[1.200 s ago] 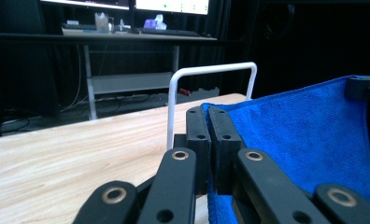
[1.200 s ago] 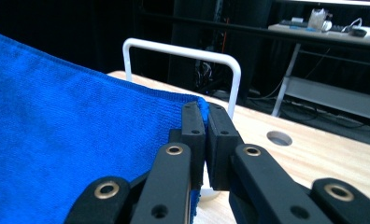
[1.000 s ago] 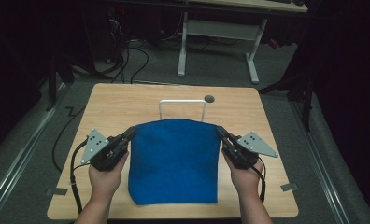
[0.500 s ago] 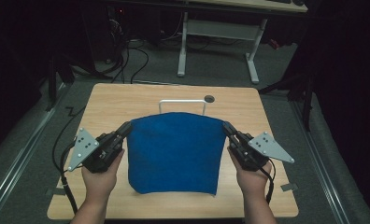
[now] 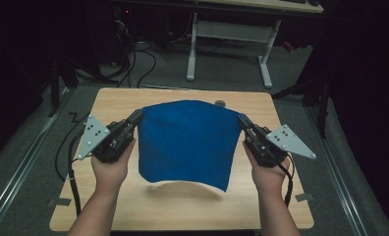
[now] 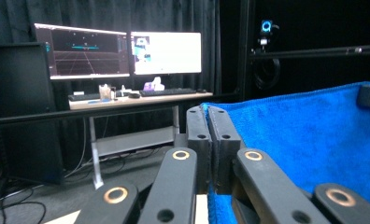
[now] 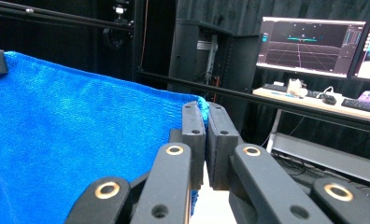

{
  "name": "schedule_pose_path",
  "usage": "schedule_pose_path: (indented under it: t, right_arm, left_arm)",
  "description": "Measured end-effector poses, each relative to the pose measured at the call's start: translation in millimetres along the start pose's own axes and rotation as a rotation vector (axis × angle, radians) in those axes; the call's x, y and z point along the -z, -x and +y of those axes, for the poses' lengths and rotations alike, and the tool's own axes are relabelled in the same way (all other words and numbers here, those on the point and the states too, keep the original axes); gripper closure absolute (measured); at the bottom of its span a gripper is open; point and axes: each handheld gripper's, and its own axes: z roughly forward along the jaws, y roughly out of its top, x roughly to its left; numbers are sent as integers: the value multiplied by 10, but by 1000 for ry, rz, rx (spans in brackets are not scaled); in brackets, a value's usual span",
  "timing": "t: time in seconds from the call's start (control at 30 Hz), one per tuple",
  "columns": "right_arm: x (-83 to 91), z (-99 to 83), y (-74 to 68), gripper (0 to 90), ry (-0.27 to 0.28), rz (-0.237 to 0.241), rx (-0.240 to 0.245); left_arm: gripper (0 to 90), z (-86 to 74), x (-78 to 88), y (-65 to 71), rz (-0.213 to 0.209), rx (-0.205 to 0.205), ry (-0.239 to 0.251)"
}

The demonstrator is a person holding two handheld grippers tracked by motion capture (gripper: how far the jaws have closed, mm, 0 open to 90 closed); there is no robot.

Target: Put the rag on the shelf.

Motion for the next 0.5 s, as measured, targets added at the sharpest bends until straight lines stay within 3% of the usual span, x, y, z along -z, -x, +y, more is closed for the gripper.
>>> schedule_pose_path:
  t: [0.3,0.5]
  right_arm:
    - [-156,151,164,880,-6,-35,15]
    - [-260,199,260,881,-23,-47,9]
  left_arm:
    - [891,151,-250,-63,14,-63,-17]
    - [891,180,-389,-147,25,-70,-40]
